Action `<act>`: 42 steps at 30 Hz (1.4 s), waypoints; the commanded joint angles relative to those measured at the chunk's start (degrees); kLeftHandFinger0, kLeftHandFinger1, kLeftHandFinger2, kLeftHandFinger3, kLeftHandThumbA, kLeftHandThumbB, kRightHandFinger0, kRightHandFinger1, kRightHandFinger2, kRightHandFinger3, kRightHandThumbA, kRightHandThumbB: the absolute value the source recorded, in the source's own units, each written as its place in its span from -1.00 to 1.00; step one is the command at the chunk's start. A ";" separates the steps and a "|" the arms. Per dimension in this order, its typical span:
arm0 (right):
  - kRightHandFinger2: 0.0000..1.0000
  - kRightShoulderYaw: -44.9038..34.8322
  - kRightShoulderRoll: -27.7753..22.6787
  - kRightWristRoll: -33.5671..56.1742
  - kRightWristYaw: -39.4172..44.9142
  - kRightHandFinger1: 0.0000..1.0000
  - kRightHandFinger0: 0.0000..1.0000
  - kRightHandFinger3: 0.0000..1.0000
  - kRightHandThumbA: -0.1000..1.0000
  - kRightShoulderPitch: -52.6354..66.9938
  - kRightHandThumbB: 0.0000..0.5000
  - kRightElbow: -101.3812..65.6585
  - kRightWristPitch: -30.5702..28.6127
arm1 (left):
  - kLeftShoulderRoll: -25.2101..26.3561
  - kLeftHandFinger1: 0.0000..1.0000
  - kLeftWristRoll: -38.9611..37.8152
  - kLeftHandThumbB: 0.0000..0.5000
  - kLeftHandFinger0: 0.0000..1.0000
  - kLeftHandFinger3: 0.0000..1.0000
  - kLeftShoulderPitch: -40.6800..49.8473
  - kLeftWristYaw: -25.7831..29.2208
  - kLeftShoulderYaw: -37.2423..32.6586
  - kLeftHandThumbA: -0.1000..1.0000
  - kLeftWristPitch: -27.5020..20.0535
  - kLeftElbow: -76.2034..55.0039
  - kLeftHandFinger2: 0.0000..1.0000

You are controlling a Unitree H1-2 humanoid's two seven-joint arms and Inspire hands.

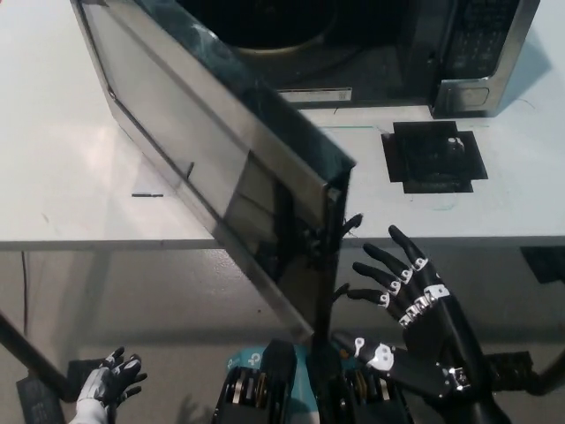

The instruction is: A microwave is kept infront of the robot with its door slightly ajar. The robot uses its right hand to push the door towards the left to open it.

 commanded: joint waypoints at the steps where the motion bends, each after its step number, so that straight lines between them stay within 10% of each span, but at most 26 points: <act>1: 0.74 -1.05 -1.17 1.73 2.12 0.61 0.28 1.00 1.00 -0.51 -0.30 -2.83 0.18 | 1.04 0.60 0.24 -0.36 0.84 0.97 -1.74 0.56 -0.49 -0.07 -0.61 -1.10 0.84; 19: 0.38 -24.34 -9.37 -3.00 -3.99 0.31 -0.10 0.71 0.78 2.47 -0.23 12.04 -6.87 | 0.68 0.69 -0.84 -0.40 0.95 0.96 -1.89 0.40 0.38 -0.14 -1.61 -0.55 0.85; 33: 0.36 -31.80 -9.16 -4.06 -8.11 0.35 0.07 0.62 0.64 -7.72 0.40 52.48 -22.70 | 0.22 0.68 -1.09 -0.41 0.85 0.87 -2.72 0.55 0.61 -0.14 -2.20 0.23 0.77; 42: 0.46 -32.18 -8.35 -4.11 -9.09 0.51 0.22 0.67 0.68 -10.28 0.31 59.74 -26.30 | 0.05 0.67 -0.99 -0.42 0.92 0.93 -2.55 0.47 0.51 -0.11 -2.27 -0.10 0.82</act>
